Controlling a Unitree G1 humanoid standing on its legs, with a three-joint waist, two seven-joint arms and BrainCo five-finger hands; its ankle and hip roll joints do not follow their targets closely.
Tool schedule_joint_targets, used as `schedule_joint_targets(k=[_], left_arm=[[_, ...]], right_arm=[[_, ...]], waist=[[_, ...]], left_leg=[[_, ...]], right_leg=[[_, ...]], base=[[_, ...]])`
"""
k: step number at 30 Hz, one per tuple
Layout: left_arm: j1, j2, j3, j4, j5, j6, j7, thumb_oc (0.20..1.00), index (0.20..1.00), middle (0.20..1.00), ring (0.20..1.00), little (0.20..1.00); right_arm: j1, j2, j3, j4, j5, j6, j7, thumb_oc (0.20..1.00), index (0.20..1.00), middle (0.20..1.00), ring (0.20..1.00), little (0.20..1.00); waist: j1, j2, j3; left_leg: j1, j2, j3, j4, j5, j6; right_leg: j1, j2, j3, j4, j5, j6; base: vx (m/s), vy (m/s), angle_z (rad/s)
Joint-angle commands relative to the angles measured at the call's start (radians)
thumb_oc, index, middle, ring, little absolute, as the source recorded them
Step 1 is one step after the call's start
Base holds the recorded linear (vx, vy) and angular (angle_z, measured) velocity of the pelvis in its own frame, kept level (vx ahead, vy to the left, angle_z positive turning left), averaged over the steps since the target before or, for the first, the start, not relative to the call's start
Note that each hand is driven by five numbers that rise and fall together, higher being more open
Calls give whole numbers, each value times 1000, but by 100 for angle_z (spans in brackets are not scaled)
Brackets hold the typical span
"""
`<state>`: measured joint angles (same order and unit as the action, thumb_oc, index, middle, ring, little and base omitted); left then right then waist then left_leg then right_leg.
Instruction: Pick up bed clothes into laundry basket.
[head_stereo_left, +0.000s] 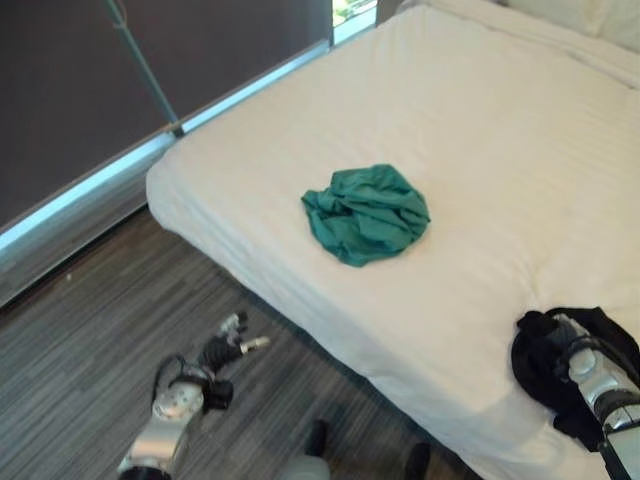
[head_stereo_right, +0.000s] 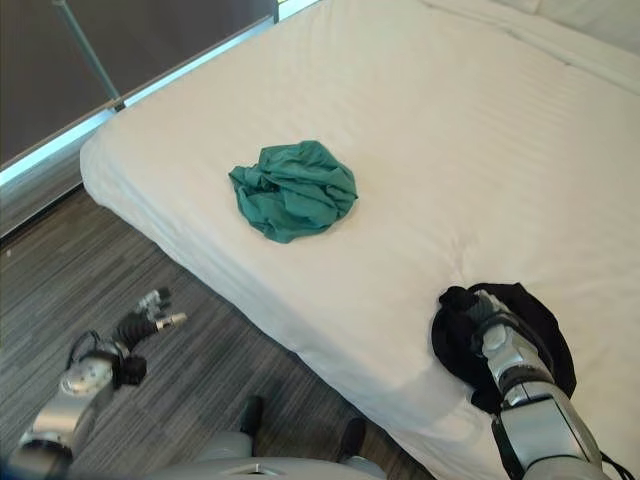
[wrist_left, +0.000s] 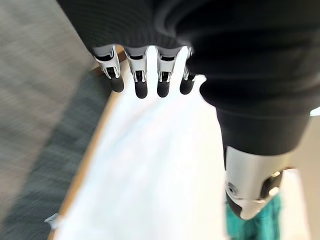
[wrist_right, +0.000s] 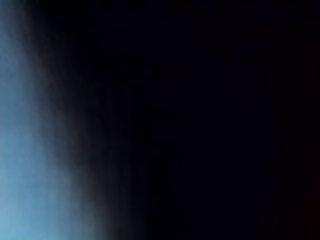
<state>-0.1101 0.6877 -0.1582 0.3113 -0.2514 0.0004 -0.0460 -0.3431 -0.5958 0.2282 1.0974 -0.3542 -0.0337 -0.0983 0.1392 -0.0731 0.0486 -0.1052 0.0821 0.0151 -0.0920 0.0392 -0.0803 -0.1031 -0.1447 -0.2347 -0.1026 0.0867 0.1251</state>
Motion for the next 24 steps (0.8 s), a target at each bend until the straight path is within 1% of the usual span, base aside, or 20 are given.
schedule_joint_targets(k=[1, 2, 3, 4, 5, 8, 9, 11, 12, 16, 19, 21, 22, 23, 24], left_arm=[[-185, -19, 37, 23, 105, -79, 31, 1000, 1000, 1000, 1000, 1000], [-265, 17, 3, 56, 138, -83, 38, 1000, 1000, 1000, 1000, 1000], [-329, 26, -30, 95, 157, -89, 55, 1000, 1000, 1000, 1000, 1000], [-401, 50, -66, 127, 200, -83, 65, 1000, 1000, 1000, 1000, 1000], [-562, 74, -158, 234, 248, -81, 99, 1000, 1000, 1000, 1000, 1000], [-734, 94, -250, 372, 285, -64, 137, 1000, 1000, 1000, 1000, 1000], [-746, 92, -259, 382, 283, -67, 138, 1000, 1000, 1000, 1000, 1000], [-829, 99, -294, 458, 279, -59, 156, 1000, 1000, 1000, 1000, 1000], [-882, 89, -318, 506, 263, -61, 169, 1000, 1000, 1000, 1000, 1000], [-1030, 97, -366, 661, 229, -57, 207, 1000, 1000, 1000, 1000, 1000], [-1113, 111, -410, 762, 256, -41, 211, 1000, 1000, 1000, 1000, 1000], [-1192, 109, -471, 864, 365, 2, 221, 1000, 1000, 1000, 1000, 1000], [-1222, 103, -497, 907, 428, 31, 222, 1000, 1000, 1000, 1000, 1000], [-1243, 92, -493, 937, 449, 48, 236, 1000, 1000, 1000, 1000, 1000], [-1277, 92, -511, 966, 497, 67, 245, 1000, 1000, 1000, 1000, 1000]], right_arm=[[221, 25, 111, 79, -37, 96, 168, 200, 200, 200, 200, 200], [240, 28, 129, 44, -43, 96, 181, 200, 200, 200, 200, 200], [257, 29, 139, 3, -50, 98, 195, 200, 200, 200, 200, 200], [269, 22, 148, -35, -49, 96, 199, 200, 200, 200, 200, 200], [287, 15, 161, -106, -31, 86, 202, 200, 200, 200, 200, 200], [306, -6, 183, -207, -20, 71, 201, 200, 200, 200, 200, 200], [306, -4, 178, -209, -20, 72, 202, 200, 200, 200, 200, 200], [312, -15, 184, -265, -9, 66, 200, 200, 200, 200, 200, 200], [313, -18, 182, -291, -1, 63, 196, 200, 200, 200, 200, 200], [289, -45, 194, -382, 19, 52, 184, 200, 200, 200, 200, 200], [274, -70, 186, -419, 33, 45, 170, 200, 200, 200, 200, 200], [258, -74, 179, -415, 41, 42, 149, 200, 200, 200, 200, 200], [256, -76, 176, -417, 44, 44, 140, 200, 200, 200, 200, 200], [259, -74, 162, -426, 49, 44, 128, 200, 200, 200, 200, 200], [266, -75, 151, -435, 67, 40, 110, 200, 200, 200, 200, 200]], waist=[[-78, 39, 26], [-95, 41, 19], [-106, 37, 12], [-118, 40, 8], [-142, 36, -1], [-179, 33, -5], [-175, 30, -4], [-196, 24, 1], [-202, 18, 5], [-241, -8, 46], [-252, -22, 79], [-260, -35, 108], [-264, -37, 120], [-268, -48, 131], [-275, -58, 152]], left_leg=[[13, 12, 23, 5, 18, -20], [25, 17, 32, 5, 9, -23], [24, 16, 39, 5, 11, -23], [33, 20, 43, 5, 3, -25], [30, 21, 58, 5, 5, -25], [23, 26, 79, 5, 4, -27], [21, 26, 80, 5, 4, -27], [8, 32, 88, 5, 8, -29], [-6, 33, 88, 5, 12, -29], [-62, 45, 95, 5, 28, -30], [-102, 50, 97, 5, 42, -32], [-130, 52, 94, 5, 50, -30], [-139, 57, 94, 5, 49, -32], [-158, 56, 91, 5, 60, -30], [-175, 56, 86, 5, 65, -28]], right_leg=[[-12, -10, 24, 15, 23, 46], [-5, -6, 32, 15, 19, 48], [-9, -7, 36, 15, 23, 49], [-5, -3, 41, 15, 20, 52], [-16, -2, 55, 15, 28, 56], [-36, 3, 71, 15, 38, 62], [-38, 3, 72, 15, 39, 62], [-60, 7, 79, 15, 47, 67], [-78, 12, 86, 15, 54, 67], [-147, 23, 114, 15, 87, 72], [-189, 28, 126, 15, 104, 74], [-219, 30, 130, 15, 117, 77], [-225, 34, 134, 15, 119, 78], [-241, 32, 132, 15, 127, 78], [-258, 36, 133, 15, 131, 78]], base=[[54, 0, -25], [49, 6, -13], [64, 5, -14], [34, -3, -32], [25, -4, -38], [-16, -2, -32], [-28, -11, -34], [-53, -16, -26], [-97, -23, -19], [-126, -19, -19], [-99, 6, -17], [-89, -10, -6], [-90, -18, -3], [-81, -26, -3], [-70, -22, 5]])
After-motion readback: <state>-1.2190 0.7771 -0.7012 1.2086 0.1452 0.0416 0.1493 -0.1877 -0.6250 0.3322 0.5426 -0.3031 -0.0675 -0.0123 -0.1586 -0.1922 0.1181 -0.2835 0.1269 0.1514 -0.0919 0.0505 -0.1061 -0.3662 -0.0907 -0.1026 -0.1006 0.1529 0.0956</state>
